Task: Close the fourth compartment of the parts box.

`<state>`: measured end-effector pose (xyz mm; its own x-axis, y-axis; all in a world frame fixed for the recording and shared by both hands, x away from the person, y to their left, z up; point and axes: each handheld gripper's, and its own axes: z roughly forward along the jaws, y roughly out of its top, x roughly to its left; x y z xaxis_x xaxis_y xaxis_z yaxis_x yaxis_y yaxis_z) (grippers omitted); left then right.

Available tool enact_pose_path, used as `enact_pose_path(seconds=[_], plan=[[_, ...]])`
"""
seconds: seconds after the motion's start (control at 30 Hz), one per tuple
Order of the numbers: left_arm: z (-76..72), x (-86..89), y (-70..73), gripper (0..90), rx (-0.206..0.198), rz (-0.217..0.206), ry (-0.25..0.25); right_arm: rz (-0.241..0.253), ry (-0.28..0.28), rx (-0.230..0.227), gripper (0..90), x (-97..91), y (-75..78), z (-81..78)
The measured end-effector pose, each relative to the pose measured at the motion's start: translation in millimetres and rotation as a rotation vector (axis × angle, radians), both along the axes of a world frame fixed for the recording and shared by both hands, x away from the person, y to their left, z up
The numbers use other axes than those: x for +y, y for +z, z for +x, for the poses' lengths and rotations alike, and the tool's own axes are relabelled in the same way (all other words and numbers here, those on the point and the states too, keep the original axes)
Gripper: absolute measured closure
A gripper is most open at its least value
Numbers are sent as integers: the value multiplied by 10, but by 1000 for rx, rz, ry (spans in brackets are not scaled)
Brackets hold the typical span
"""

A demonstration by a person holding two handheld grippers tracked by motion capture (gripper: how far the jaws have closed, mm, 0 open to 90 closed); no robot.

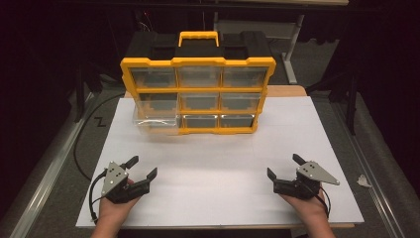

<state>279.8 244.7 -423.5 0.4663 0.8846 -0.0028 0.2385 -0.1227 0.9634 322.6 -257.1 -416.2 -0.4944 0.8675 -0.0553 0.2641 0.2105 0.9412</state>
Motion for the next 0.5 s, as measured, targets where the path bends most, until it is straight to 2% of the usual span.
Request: enact_pose_path(seconds=[0.2, 0.33, 0.5], plan=[[-10, 17, -4, 313, -10, -29, -8, 1, -10, 10, 12, -17, -7, 9], [-13, 15, -3, 341, -10, -19, -2, -3, -15, 17, 22, -18, -12, 14], [-22, 13, 3, 419, -11, -20, 6, -11, -10, 21, 24, -10, -15, 15]])
